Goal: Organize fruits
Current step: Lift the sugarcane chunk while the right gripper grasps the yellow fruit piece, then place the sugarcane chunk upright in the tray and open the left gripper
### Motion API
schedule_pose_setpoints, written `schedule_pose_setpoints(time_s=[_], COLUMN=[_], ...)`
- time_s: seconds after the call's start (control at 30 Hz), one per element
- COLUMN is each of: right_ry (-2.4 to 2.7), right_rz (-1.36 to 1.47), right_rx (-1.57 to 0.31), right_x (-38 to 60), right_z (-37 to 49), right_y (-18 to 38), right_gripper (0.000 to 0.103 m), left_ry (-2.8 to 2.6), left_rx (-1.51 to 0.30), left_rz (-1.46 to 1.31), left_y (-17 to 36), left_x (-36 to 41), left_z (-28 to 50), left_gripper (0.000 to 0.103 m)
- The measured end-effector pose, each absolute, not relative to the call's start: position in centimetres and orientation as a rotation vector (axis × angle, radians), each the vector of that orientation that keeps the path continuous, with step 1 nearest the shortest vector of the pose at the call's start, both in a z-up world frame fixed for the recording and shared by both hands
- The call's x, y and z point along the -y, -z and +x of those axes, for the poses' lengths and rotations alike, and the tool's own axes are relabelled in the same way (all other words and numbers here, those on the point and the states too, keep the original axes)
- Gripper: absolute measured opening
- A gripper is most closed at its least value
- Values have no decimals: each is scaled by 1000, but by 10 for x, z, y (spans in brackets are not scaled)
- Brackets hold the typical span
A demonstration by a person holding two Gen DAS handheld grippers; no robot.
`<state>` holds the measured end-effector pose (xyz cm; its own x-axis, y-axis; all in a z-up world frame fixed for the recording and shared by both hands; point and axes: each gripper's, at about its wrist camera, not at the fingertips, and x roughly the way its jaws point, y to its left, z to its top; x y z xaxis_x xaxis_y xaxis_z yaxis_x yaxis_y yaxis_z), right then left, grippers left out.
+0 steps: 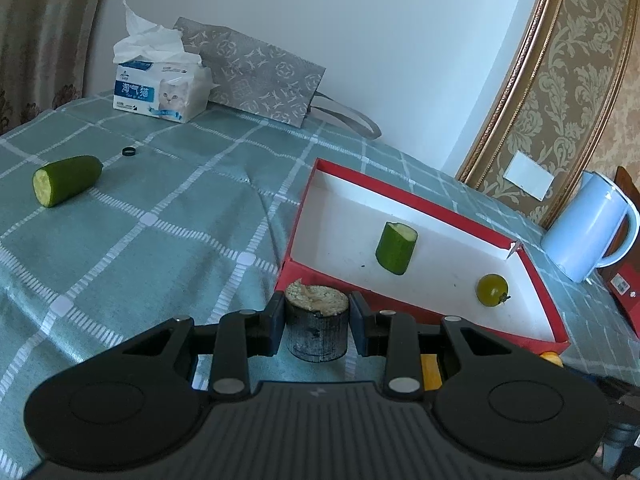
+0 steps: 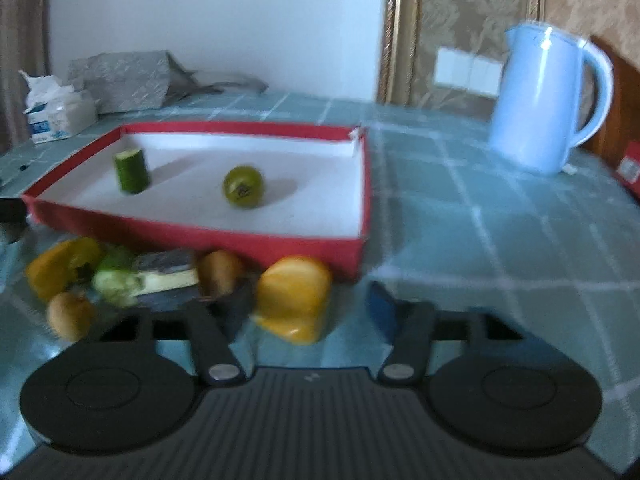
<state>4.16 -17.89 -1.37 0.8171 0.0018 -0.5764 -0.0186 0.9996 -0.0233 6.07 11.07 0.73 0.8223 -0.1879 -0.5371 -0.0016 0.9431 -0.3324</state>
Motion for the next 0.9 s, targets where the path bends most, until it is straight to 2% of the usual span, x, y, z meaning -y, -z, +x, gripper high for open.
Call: schedule_pose_setpoints(time_s=[0.1,0.57,0.9], right_ry=[-26,32,17], right_rz=[-39,52,41], right_rx=[-605,-521,-489], right_x=[176,193,189], right_z=[38,20,14], right_y=[13,3,0], right_gripper=[36,36,36], left_ry=[101,101,19], left_rx=[-608,-600,-552], left_rz=[-337,-305,-158], left_y=[-6,-6,-13], left_x=[-112,-109,-88], left_z=[62,61,57], left_gripper=[33,33,33])
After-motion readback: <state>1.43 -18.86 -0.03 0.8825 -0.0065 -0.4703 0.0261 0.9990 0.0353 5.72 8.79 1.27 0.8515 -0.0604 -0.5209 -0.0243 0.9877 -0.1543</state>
